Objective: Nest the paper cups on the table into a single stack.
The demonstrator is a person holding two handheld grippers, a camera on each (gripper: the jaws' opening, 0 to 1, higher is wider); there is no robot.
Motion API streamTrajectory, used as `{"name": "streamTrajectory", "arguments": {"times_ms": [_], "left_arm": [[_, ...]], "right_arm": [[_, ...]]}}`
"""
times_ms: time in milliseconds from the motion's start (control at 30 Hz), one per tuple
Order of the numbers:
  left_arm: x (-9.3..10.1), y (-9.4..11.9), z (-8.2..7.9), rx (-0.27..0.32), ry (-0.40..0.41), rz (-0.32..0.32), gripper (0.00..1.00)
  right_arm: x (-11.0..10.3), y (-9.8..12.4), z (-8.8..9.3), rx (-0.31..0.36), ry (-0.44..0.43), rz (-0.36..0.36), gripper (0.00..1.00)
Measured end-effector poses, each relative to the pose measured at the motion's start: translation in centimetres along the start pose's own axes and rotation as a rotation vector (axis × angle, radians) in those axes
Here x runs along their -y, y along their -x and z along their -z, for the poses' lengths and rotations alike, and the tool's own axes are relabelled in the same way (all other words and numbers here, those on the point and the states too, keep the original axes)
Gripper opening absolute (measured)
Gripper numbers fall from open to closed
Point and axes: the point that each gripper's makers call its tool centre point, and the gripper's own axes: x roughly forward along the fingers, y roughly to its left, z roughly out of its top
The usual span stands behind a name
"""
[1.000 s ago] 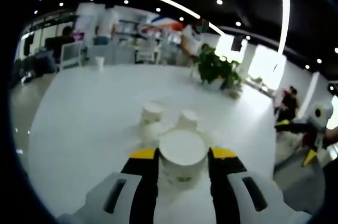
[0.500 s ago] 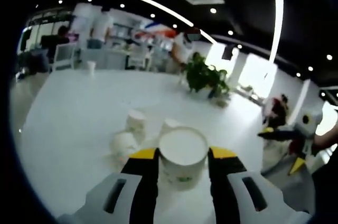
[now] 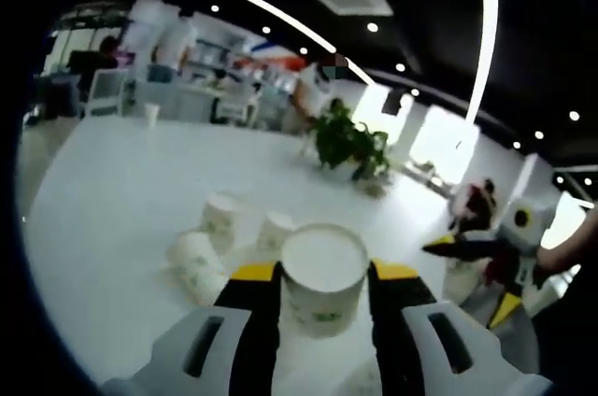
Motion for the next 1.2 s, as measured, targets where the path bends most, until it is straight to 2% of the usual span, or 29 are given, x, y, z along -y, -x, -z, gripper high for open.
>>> {"name": "streamTrajectory", "arguments": {"times_ms": [200,300,600,767,900,1200], "left_arm": [[0.7,0.4,-0.5,0.031,-0.006,0.019,0.35],[1.1,0.4,-0.5,0.027,0.008,0.032,0.35],[2.1,0.6,-0.3,0.024,0.018,0.063,0.35],[2.8,0.7,-0.5,0.034,0.038,0.094,0.35],[3.6,0.7,-0.8,0.04,0.032,0.116,0.35],[4.7,0.6,-0.9,0.041,0.032,0.155,0.35]], "right_arm": [[-1.3,-1.2,-0.8,0.021,-0.008,-0.057,0.81],[-2.1,-1.9,-0.8,0.018,-0.018,-0.091,0.79],[-2.4,-3.3,-1.2,0.028,-0.068,-0.114,0.79],[-2.2,-3.6,-1.3,0.032,-0.093,-0.123,0.78],[-2.5,-3.6,-1.9,0.06,-0.122,-0.143,0.77],[-3.0,-4.0,-1.8,0.065,-0.153,-0.166,0.75]]}}
